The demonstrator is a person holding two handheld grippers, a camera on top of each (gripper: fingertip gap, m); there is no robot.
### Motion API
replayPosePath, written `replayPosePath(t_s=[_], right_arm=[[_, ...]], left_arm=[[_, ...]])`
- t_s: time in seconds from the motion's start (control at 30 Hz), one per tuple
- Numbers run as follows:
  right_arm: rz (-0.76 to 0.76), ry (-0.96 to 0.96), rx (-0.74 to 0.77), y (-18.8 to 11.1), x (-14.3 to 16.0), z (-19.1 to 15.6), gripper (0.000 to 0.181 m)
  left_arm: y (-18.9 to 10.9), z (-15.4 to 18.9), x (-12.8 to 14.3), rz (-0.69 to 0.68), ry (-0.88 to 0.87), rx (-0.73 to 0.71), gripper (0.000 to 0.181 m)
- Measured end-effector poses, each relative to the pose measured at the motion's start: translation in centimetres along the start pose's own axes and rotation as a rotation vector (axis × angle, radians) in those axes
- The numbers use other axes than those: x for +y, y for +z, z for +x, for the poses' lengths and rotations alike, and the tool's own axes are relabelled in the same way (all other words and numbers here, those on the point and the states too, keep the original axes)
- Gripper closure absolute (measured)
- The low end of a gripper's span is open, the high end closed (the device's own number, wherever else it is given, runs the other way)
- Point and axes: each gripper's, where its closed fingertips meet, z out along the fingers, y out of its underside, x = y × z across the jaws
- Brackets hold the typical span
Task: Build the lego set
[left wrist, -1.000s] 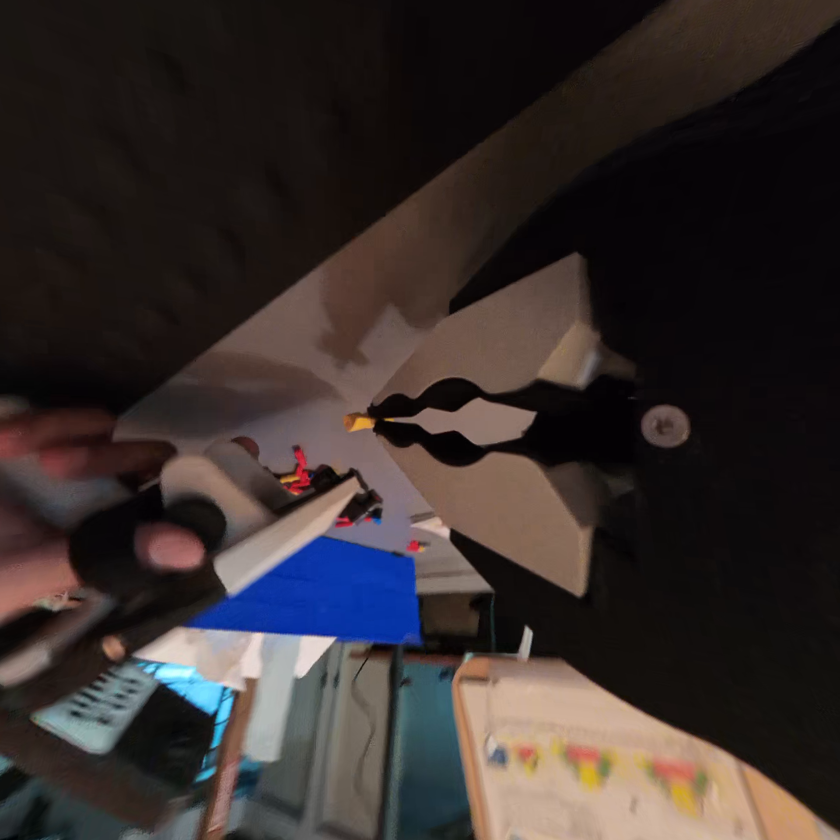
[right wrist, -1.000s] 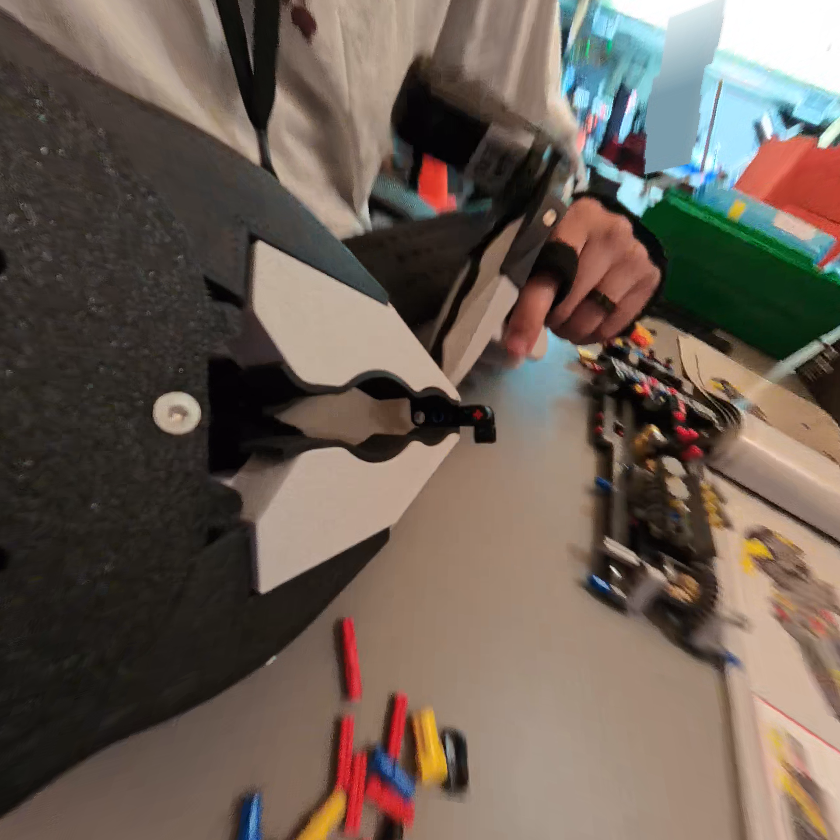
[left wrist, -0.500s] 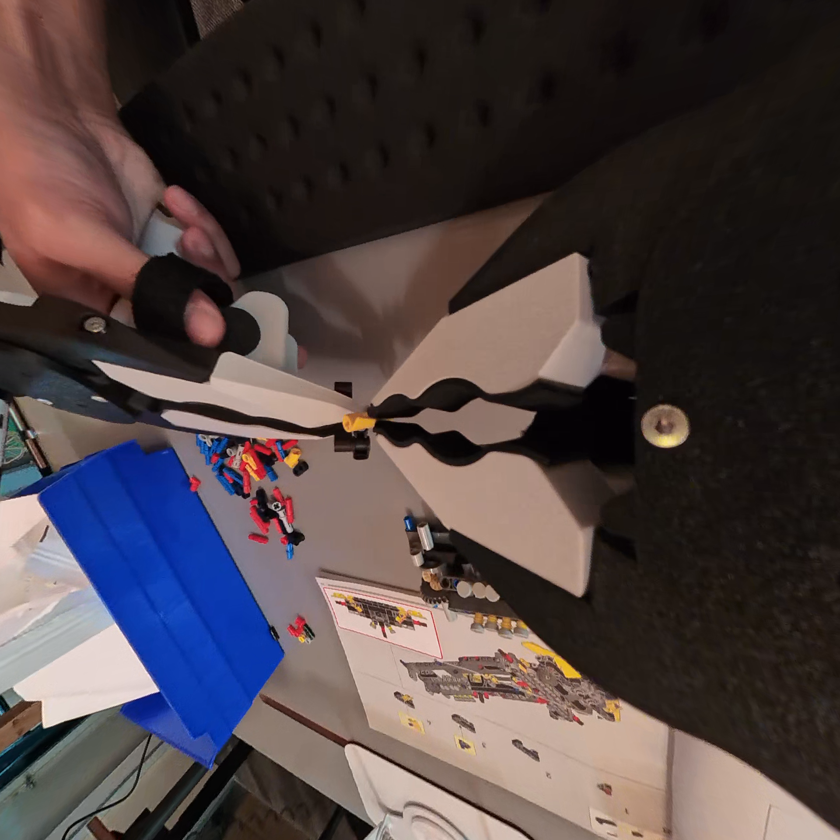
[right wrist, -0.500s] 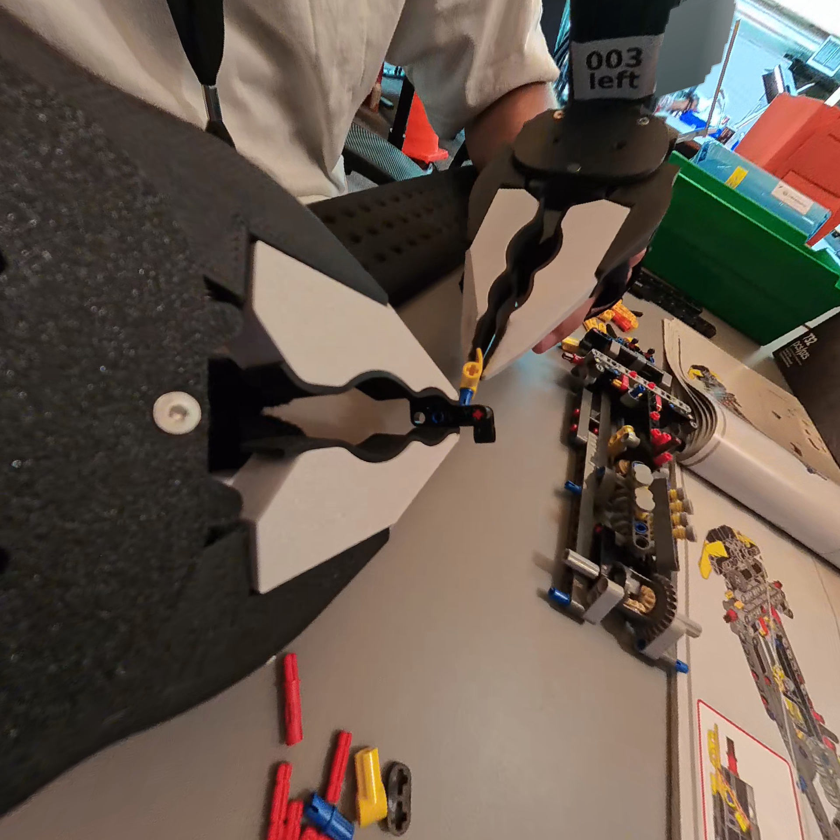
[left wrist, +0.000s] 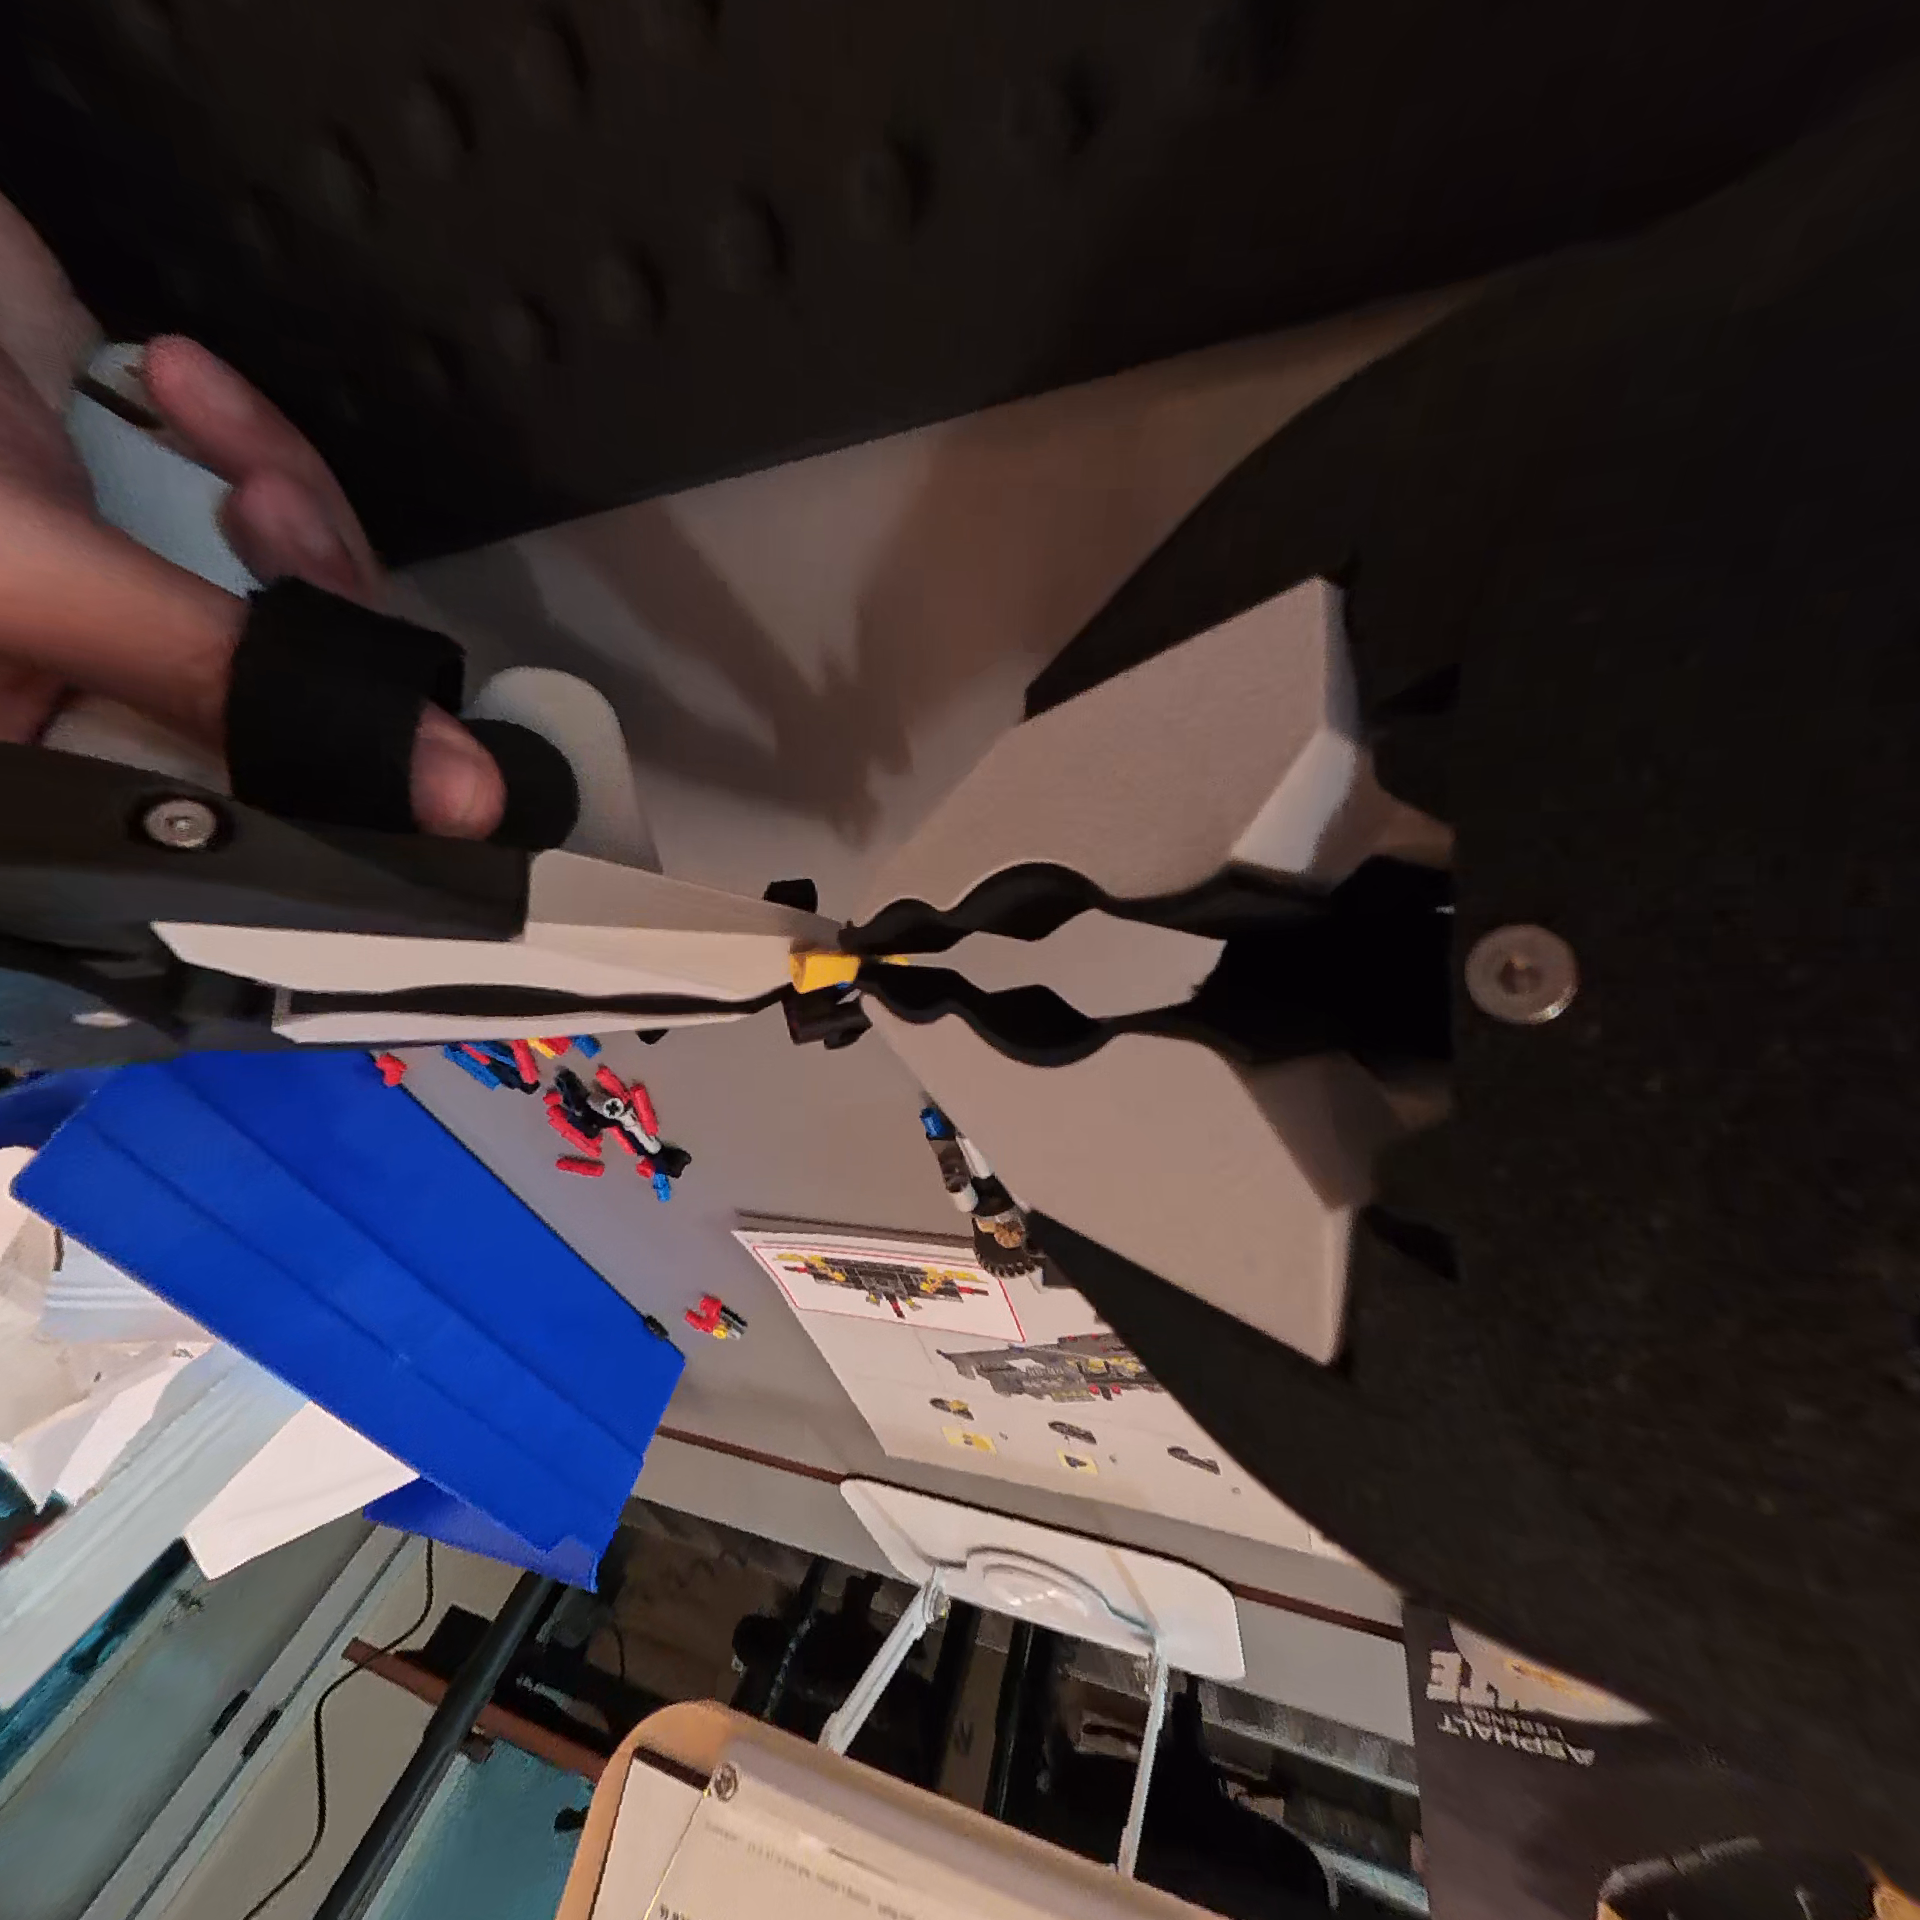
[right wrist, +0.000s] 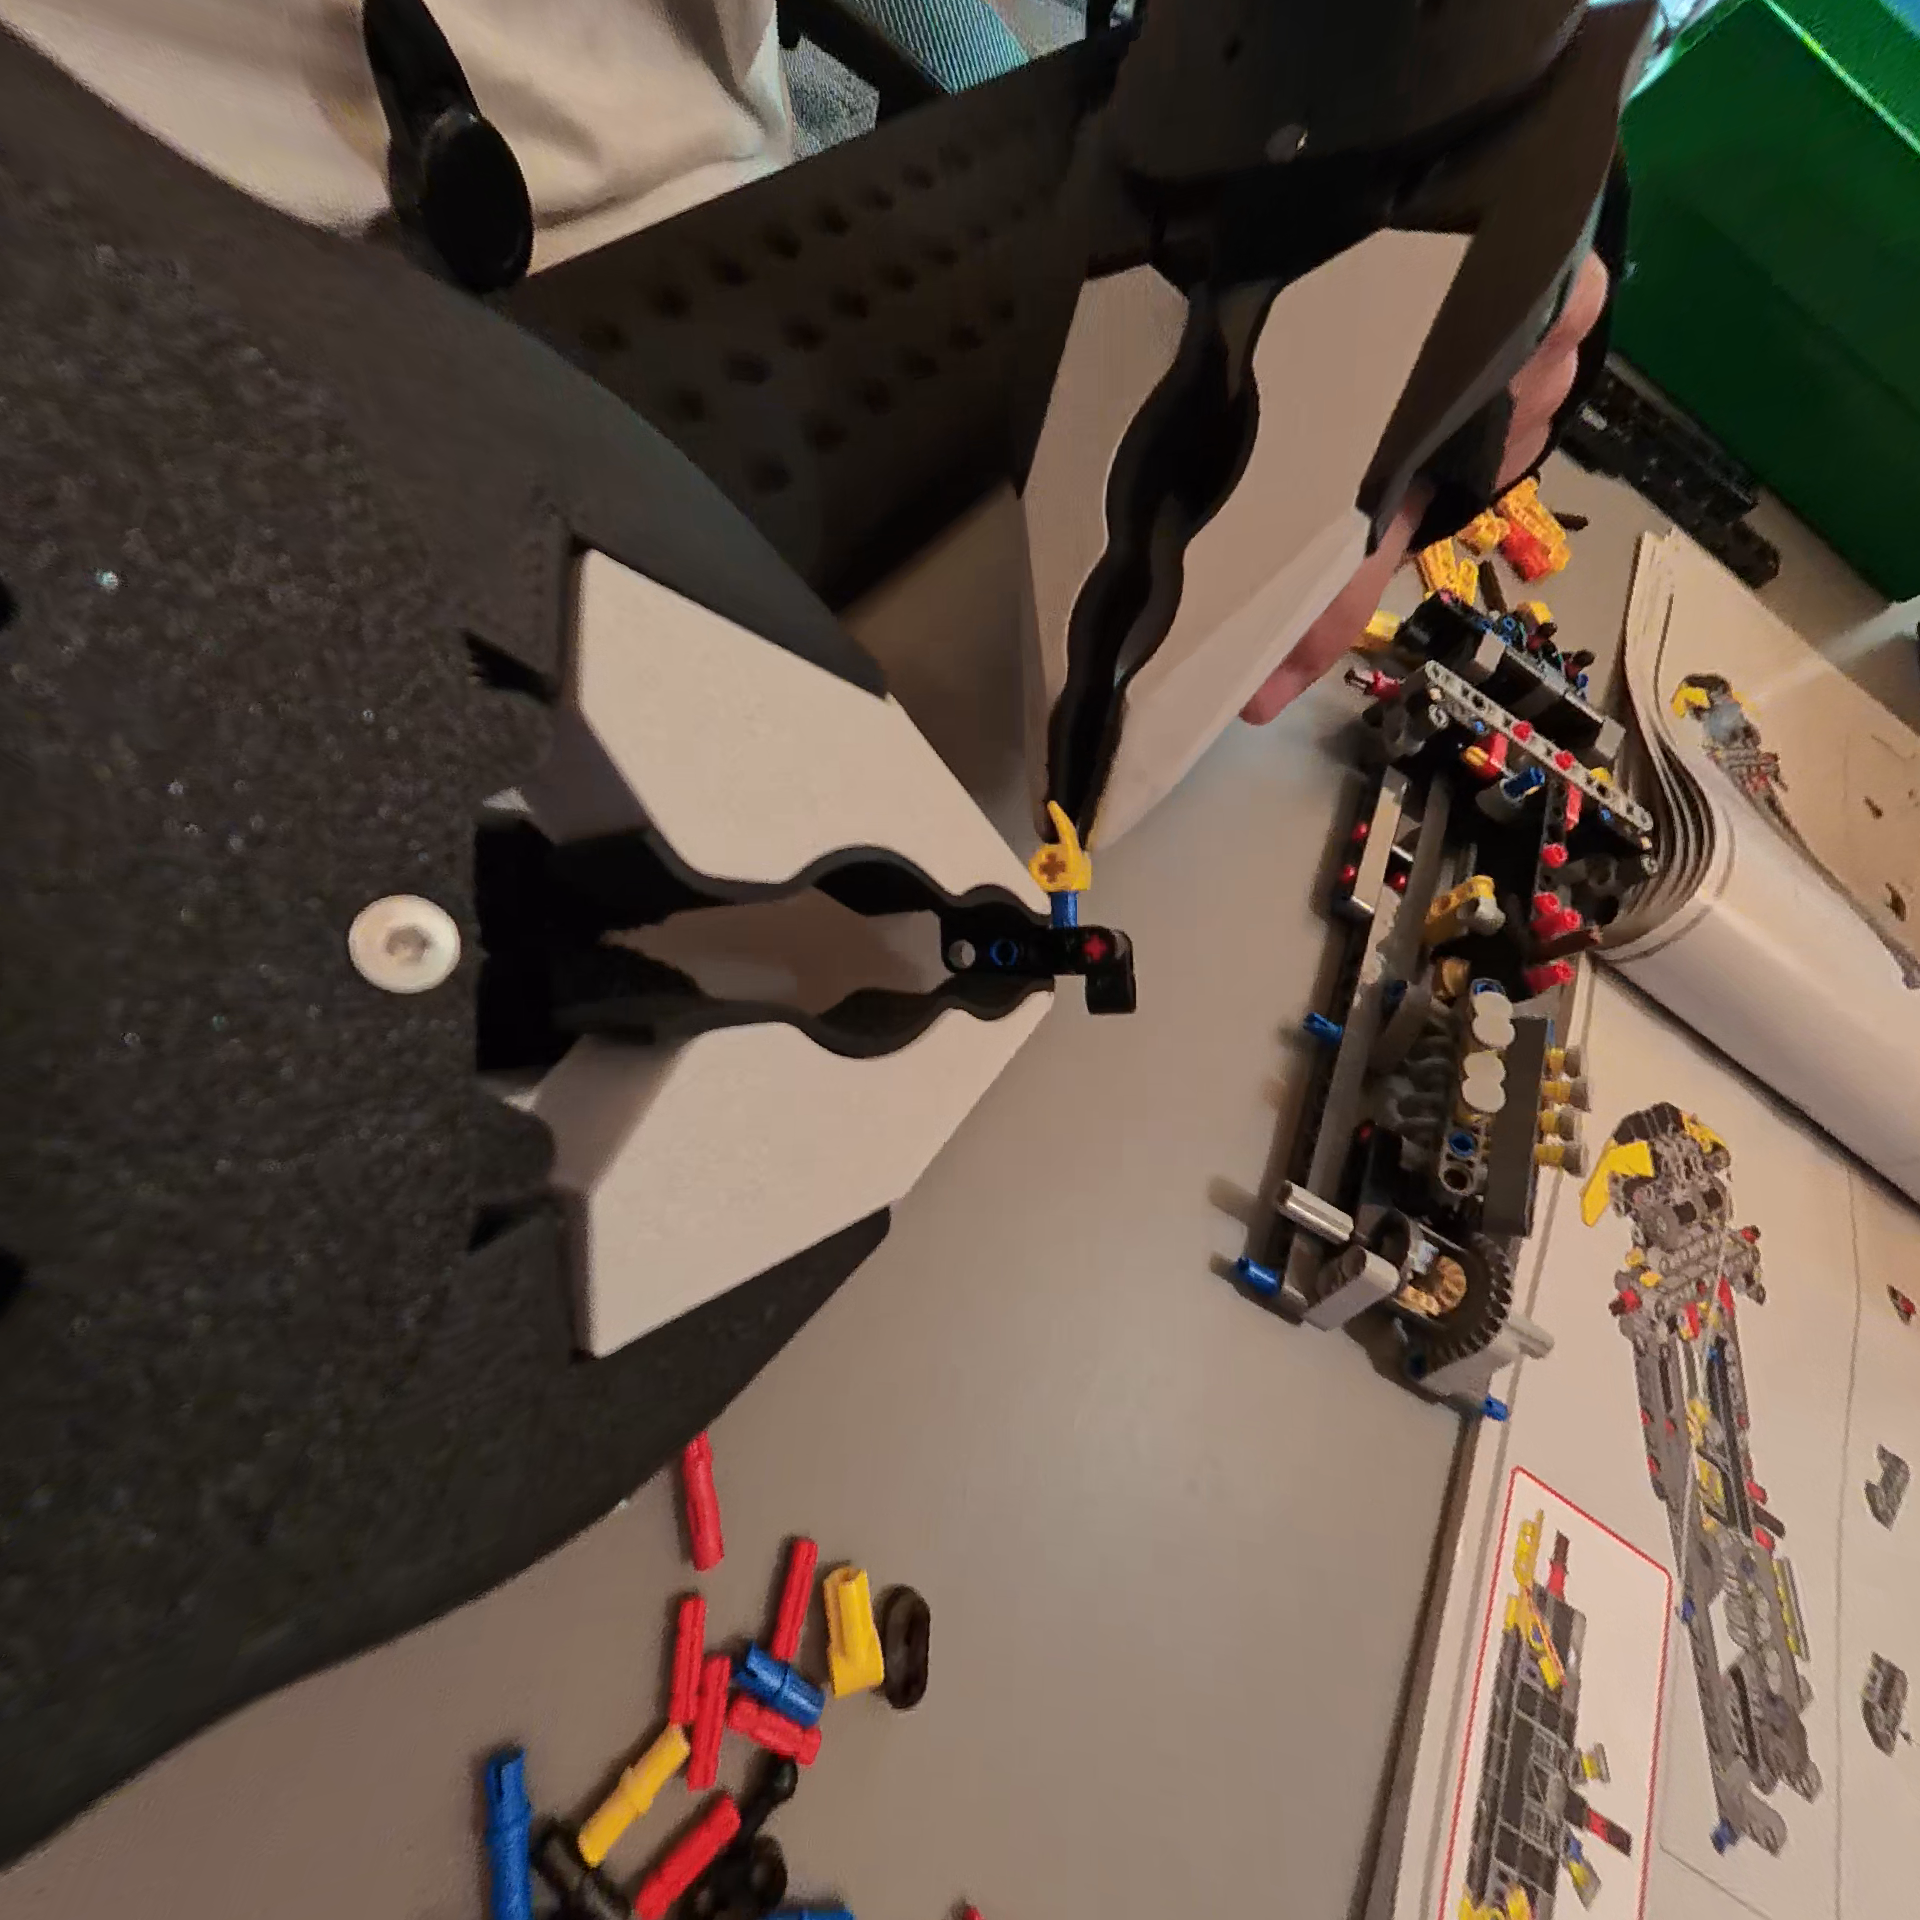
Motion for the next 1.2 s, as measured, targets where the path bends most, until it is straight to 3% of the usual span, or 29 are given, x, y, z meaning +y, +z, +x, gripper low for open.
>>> replayPosePath(t_s=[0.57,1.2], right_arm=[[-0.012,0.041,-0.059,0.0,0.2,0.0,0.175],[-0.076,-0.139,0.09,0.6,0.9,0.2,0.175]], left_arm=[[0.6,0.6,0.8,-0.007,0.04,-0.003,0.176],[0.0,0.8,1.7,-0.052,0.01,0.102,0.181]])
